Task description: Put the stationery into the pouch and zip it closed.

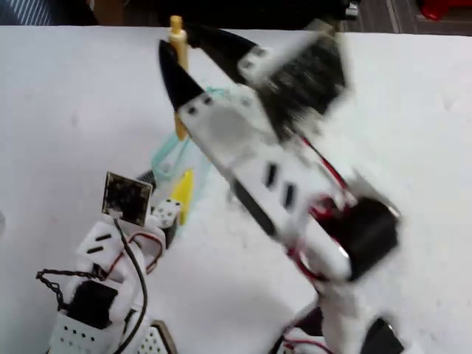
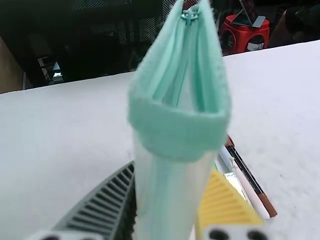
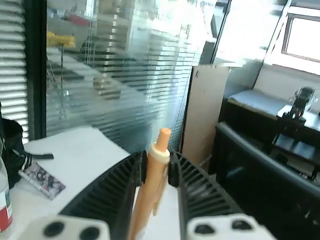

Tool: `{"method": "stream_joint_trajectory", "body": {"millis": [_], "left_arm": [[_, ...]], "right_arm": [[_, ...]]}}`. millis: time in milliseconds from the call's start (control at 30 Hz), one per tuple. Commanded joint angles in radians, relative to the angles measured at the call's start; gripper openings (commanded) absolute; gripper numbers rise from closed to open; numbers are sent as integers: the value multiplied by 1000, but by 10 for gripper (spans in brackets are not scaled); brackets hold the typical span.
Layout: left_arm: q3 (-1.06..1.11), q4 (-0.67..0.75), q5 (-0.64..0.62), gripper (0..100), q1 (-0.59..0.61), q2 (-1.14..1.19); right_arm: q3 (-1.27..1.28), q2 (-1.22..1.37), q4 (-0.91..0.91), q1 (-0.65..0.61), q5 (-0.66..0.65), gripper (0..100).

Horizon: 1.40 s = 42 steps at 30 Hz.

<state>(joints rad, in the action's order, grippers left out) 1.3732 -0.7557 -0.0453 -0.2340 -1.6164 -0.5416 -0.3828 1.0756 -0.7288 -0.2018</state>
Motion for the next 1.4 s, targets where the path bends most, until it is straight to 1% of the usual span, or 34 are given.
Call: {"method": "stream_joint_trajectory", "body": {"millis": [0,333,567,767,833,933,1033,1233,1367], "left_arm": [[2,-9,-11,158,1,-4],[2,-9,-11,158,4,-4],[2,-8,-11,158,5,-4],[2,-8,-11,158,7,-4],[2,-8,-11,158,7,-4],[2,-8,-11,158,7,-4],[2,-8,-11,158,7,-4],[2,-8,-11,158,7,-4],[2,-8,-11,155,2,-4]], "right_arm": [[-5,36,-10,-12,-15,17],[63,61,10,-13,-15,17],[153,-8,101,-41,-15,17],[216,-82,114,-70,-17,23],[230,-88,114,-81,-23,57],[258,-94,114,-82,-23,149],[261,-96,114,-82,-23,213],[256,-97,114,-79,-23,197],[256,-102,114,-39,-23,194]]}}
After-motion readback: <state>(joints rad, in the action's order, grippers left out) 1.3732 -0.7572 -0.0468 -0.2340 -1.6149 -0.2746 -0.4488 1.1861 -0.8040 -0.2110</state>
